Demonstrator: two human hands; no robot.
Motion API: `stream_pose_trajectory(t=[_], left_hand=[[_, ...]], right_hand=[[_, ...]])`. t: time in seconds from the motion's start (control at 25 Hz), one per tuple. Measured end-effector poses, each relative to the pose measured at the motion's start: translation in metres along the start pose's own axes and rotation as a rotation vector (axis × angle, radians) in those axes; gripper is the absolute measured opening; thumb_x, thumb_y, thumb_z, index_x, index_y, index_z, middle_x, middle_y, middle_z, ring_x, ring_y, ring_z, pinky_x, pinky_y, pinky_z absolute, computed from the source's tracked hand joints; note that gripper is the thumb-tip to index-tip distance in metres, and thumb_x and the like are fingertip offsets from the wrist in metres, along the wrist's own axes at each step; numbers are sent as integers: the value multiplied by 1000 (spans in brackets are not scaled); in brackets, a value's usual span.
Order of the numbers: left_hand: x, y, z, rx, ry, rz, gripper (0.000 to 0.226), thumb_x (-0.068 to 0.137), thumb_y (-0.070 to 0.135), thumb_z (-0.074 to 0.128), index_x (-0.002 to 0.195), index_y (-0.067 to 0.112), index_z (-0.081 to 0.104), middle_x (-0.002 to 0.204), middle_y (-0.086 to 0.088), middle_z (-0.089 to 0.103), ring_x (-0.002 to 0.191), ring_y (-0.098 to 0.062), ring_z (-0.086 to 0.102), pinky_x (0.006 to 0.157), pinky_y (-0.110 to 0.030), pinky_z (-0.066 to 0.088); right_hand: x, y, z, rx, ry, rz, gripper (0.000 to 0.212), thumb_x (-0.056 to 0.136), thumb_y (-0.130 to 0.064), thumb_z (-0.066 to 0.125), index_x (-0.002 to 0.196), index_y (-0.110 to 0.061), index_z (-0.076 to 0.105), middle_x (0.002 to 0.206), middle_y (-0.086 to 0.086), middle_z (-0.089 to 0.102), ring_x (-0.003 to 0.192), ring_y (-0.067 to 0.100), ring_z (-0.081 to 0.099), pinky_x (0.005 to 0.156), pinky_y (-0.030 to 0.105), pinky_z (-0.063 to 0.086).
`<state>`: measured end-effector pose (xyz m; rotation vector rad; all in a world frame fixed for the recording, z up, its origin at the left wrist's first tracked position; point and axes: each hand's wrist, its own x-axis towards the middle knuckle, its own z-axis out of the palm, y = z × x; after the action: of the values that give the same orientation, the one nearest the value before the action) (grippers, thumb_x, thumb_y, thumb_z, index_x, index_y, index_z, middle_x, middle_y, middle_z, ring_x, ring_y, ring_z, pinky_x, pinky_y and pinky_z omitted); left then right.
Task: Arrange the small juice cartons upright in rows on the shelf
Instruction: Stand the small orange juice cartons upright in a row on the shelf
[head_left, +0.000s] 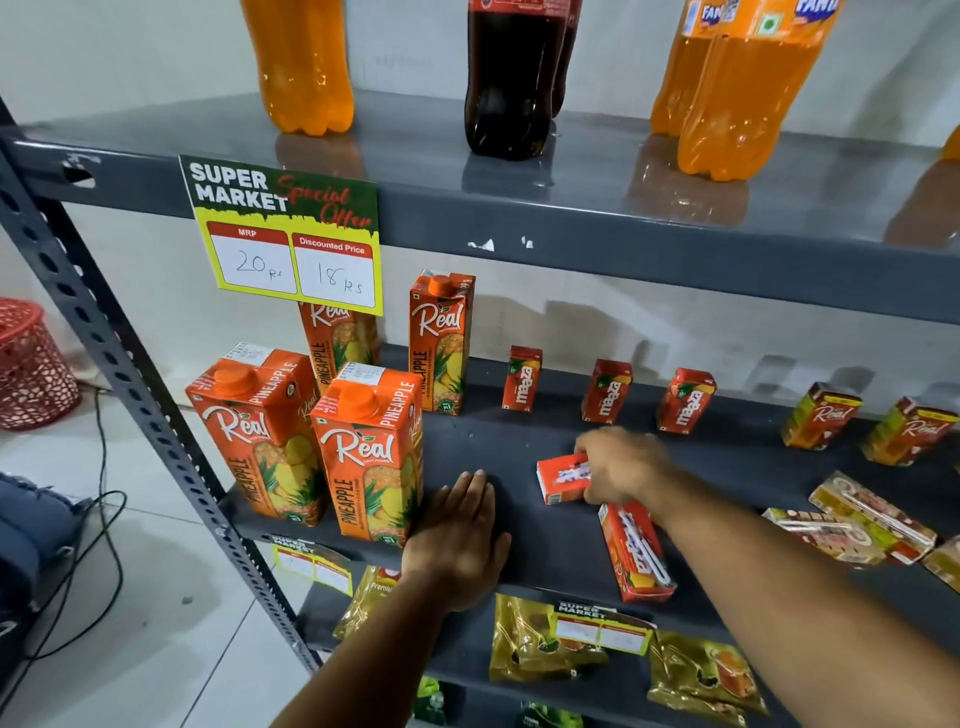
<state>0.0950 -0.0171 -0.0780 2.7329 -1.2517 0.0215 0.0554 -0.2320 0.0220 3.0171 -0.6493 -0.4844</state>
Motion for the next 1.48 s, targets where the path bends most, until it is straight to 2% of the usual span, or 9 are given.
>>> stream_pose_trajectory(t=[0.28, 0.44, 0.64, 0.76, 0.84, 0.96, 1.12, 1.28, 1.48], left_hand=[[-1, 2, -2, -7, -16, -16, 70, 96, 52, 16, 152, 10, 4, 162, -5, -1, 147, -18, -6, 118, -35, -1], [-2, 3, -4, 0, -24, -19, 70, 97, 52, 16, 152, 11, 2, 162, -5, -2, 147, -18, -7, 117, -34, -4], [-2, 4, -3, 17, -32, -28, 70, 97, 52, 16, 151, 10, 1, 162, -5, -3, 147, -18, -6, 116, -33, -5], [-3, 4, -3, 13, -33, -26, 70, 97, 52, 16, 152, 10, 2, 162, -5, -3, 147, -18, -7, 115, -32, -6], [-3, 4, -3, 12, -32, -24, 70, 97, 52, 15, 152, 10, 2, 162, -5, -3, 147, -18, -7, 116, -32, -5], [-3, 4, -3, 9, -30, -19, 70, 97, 51, 15, 152, 10, 2, 162, -5, -3, 147, -18, -7, 116, -33, -5], [-3, 3, -2, 1, -26, -14, 69, 98, 51, 16, 152, 10, 2, 162, -5, -3, 147, -18, -7, 117, -33, -3], [-3, 2, 0, -10, -19, -14, 69, 98, 51, 16, 152, 9, 3, 162, -5, -2, 147, -17, -7, 118, -32, -3], [-3, 3, 0, -5, -19, -14, 69, 98, 51, 15, 151, 9, 2, 162, -5, -3, 147, -17, -8, 116, -31, -6]], right_hand=[[-21, -2, -21, -391, 344, -593, 52, 83, -23, 70, 131, -29, 52, 128, 2, 51, 118, 27, 42, 98, 40, 39], [-35, -10, -25, -116, 271, -556, 31, 93, -46, 48, 116, -25, 52, 112, 1, 58, 107, 23, 52, 85, 35, 45], [-39, -9, -28, -118, 266, -712, 61, 87, -63, 17, 127, -32, 51, 129, -4, 60, 117, 16, 53, 97, 39, 45], [-42, -4, -34, -251, 297, -734, 41, 100, -32, 38, 140, -27, 45, 146, -4, 48, 132, 16, 42, 108, 32, 36], [-44, -3, -38, -245, 283, -736, 44, 97, -16, 48, 141, -25, 46, 146, -3, 48, 132, 17, 43, 106, 32, 39], [-40, -6, -42, -289, 271, -678, 50, 91, -16, 57, 139, -26, 47, 141, -3, 53, 128, 19, 45, 102, 37, 42], [-39, -19, -49, -304, 221, -391, 50, 76, -50, 68, 117, -21, 59, 110, 3, 66, 99, 23, 56, 82, 39, 45], [-40, -39, -47, -140, 128, -76, 53, 79, -72, 51, 83, -19, 54, 72, -1, 52, 75, 22, 53, 65, 34, 38], [-37, -48, -38, -23, 82, 102, 62, 81, -76, 39, 74, -17, 56, 73, 2, 61, 80, 25, 61, 70, 35, 45]])
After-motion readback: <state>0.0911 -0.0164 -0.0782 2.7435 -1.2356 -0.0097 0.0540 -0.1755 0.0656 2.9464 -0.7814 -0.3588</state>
